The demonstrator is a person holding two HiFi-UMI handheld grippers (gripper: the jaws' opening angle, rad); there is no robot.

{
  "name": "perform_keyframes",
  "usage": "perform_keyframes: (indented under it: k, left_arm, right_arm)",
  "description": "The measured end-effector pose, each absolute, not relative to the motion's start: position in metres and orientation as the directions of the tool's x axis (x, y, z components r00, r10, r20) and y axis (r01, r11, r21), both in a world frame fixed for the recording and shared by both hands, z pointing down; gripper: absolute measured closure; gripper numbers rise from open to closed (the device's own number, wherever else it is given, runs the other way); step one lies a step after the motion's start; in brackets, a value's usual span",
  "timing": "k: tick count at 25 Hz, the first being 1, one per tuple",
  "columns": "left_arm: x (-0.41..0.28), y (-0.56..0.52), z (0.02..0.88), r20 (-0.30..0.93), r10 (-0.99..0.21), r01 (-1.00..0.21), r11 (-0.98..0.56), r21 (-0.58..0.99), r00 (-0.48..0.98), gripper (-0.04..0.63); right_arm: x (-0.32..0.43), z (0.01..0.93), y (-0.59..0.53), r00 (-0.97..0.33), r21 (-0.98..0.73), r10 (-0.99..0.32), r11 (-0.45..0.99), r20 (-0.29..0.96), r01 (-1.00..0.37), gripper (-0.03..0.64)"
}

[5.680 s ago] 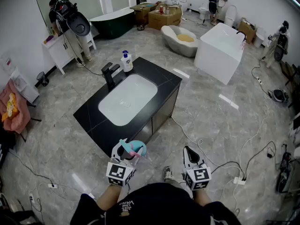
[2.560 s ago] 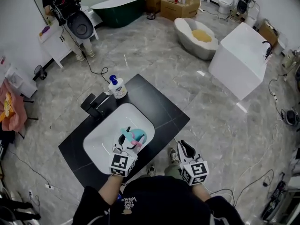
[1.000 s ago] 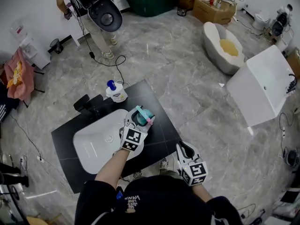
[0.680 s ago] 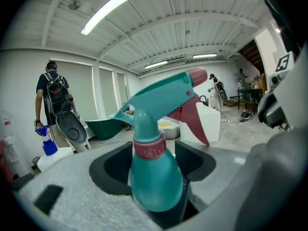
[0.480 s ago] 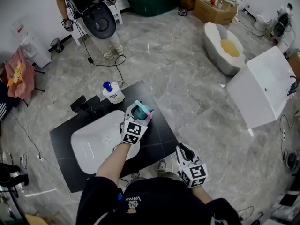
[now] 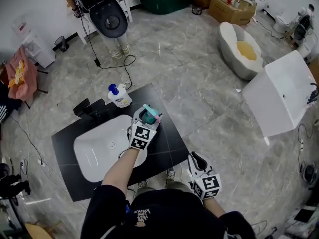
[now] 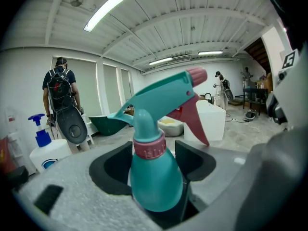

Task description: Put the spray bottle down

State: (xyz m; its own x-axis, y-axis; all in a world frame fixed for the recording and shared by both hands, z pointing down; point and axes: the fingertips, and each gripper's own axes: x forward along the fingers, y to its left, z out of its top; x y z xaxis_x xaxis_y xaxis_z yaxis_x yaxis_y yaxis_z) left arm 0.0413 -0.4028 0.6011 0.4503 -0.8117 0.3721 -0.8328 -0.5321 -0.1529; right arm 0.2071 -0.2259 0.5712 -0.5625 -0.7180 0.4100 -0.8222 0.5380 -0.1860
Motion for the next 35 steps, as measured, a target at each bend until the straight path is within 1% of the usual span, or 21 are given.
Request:
perform_keyframes:
  k: [16, 22, 26, 30, 35]
  left_arm:
    - [0.041, -0.408, 0.611, 0.356, -0.821, -0.84, -0.521, -0.15, 0.446, 0.304]
    - [0.04, -0.407, 0.614, 0.376, -0.808, -0.831, -0.536, -0.148, 0.454, 0.304]
    - [0.038, -0.405, 0.621, 0.405, -0.792, -0.832, -0.541, -0.122, 0.456, 0.274]
    - [0.036, -0.399, 0.623, 0.412, -0.787, -0.832, -0.543, -0.11, 0.459, 0.254]
    - [0.03, -0.385, 0.622, 0.411, -0.787, -0.83, -0.545, -0.114, 0.461, 0.252]
  right_arm:
    - [0.21, 0.575, -0.23, -0.56, -0.178, -0.713, 0.541, 0.422, -0.822, 0.569]
    - [0.204, 0.569, -0.231, -0.561, -0.18, -0.721, 0.539, 0.407, -0.823, 0.569]
    - [0.2, 0.558, -0.231, -0.542, -0.163, -0.705, 0.533, 0.456, -0.83, 0.569]
    - [0.2, 0.566, -0.227, -0.554, -0.173, -0.729, 0.534, 0.401, -0.828, 0.571]
    - [0.199, 0.564, -0.222, -0.538, -0.166, -0.741, 0.518, 0.401, -0.839, 0.569]
